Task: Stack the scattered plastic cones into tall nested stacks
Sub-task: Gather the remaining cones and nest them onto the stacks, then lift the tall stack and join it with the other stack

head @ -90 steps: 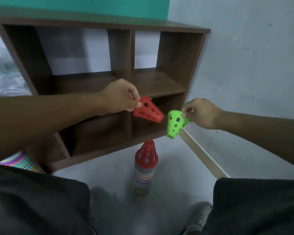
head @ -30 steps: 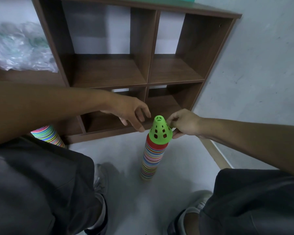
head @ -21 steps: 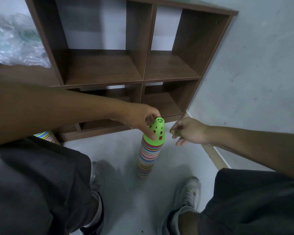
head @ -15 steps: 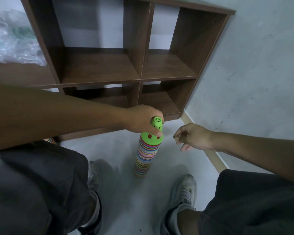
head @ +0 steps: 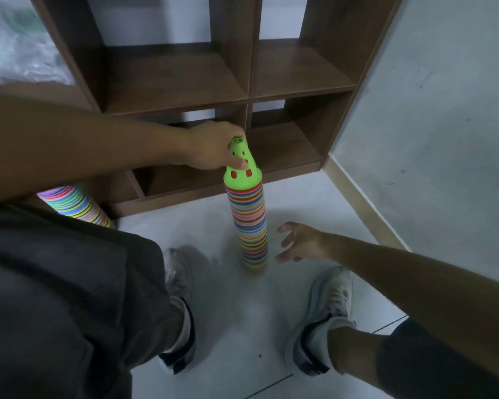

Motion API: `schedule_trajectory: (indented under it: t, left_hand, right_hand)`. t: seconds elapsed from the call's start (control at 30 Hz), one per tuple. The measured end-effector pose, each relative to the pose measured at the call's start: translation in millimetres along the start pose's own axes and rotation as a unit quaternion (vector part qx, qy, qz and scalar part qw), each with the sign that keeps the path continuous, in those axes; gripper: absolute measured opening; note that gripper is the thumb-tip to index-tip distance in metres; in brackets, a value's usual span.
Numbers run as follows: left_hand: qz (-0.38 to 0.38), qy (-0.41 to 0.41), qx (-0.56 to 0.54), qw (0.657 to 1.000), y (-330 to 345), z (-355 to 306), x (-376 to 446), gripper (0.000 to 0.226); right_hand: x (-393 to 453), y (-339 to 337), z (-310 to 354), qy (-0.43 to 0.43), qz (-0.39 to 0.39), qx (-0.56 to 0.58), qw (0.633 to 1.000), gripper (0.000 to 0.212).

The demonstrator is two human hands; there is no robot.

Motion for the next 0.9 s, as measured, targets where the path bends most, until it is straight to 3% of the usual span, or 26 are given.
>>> schedule_trajectory:
  t: [0.2,0.4,0.47,0.57,0.7,0.8,0.9]
  left_hand:
    - [-0.008,-0.061,-0.057,0.997,-2,23,-5,0.045]
    - [-0.020,-0.129,-0.103,0.986,-3,43,-4,0.054]
    - [-0.024,-0.170,-0.161,0.972,-3,51,-3,0.056]
    - [-0.024,-0.207,-0.232,0.950,0,59,-2,0.049]
    - [-0.023,-0.218,-0.255,0.942,5,61,0,0.043]
    - [-0.030,-0.220,-0.260,0.940,3,61,2,0.041]
    - [-0.037,-0.215,-0.259,0.941,-2,58,2,0.041]
  right_hand:
    - [42,45,-42,0.044,0.017,0.022,0.999,0.107]
    - [69,82,-67,0.082,-0.011,0.116,0.990,0.110]
    - [75,90,-67,0.084,-0.009,0.145,0.986,0.094]
    - [83,97,-62,0.058,-0.028,0.212,0.975,0.048]
    - [110,111,-77,0.063,-0.036,0.248,0.966,0.067]
    - [99,107,-70,0.092,-0.055,0.274,0.956,0.027]
    - [89,110,-63,0.098,-0.058,0.330,0.937,0.042]
Point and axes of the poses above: each hand's wrist, its own x-axis towards the middle knuckle, its own y-axis out of the palm, z = x × y, the point moved 5 cm from there along x, towards the middle knuckle, and after that the axes turned 4 degrees about -z, right-handed, at the moved point
